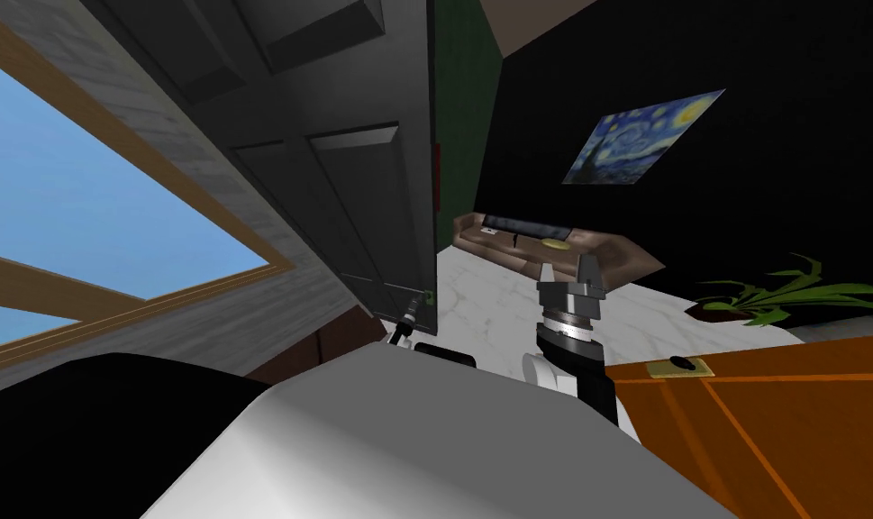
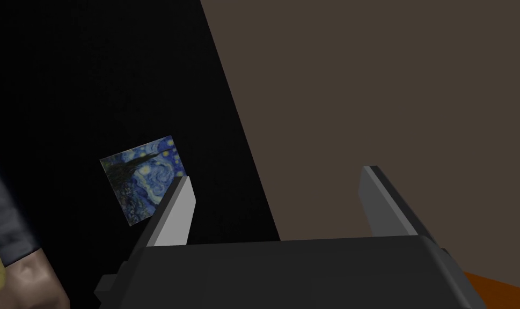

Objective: Push the door open

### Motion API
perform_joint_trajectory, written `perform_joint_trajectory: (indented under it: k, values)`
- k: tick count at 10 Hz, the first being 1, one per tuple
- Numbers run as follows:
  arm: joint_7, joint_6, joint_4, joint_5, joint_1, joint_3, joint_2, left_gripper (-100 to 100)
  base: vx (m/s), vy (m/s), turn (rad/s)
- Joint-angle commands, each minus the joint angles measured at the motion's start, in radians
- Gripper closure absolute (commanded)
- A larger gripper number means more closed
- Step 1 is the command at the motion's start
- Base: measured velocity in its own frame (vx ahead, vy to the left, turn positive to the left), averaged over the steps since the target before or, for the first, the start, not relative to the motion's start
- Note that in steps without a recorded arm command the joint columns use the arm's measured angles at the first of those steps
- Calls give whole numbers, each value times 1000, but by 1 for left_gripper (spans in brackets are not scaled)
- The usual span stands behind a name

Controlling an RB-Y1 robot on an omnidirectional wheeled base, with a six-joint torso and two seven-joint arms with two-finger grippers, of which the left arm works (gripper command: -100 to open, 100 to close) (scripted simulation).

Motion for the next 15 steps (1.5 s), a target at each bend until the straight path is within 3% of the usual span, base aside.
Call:
perform_joint_trajectory:
  k: [1,6,7,11,15]
  values:
    - [2,0,-2,1,4,-2,-2,-100,-188,-63,32]
    - [8,7,-27,13,25,-3,-31,-100,-230,-55,56]
    - [6,6,-23,12,22,-2,-28,-100,-105,-27,13]
    - [1,-9,-8,14,17,7,-22,-100,161,-12,-22]
    - [-4,-27,11,17,9,18,-30,-100,220,-29,-27]
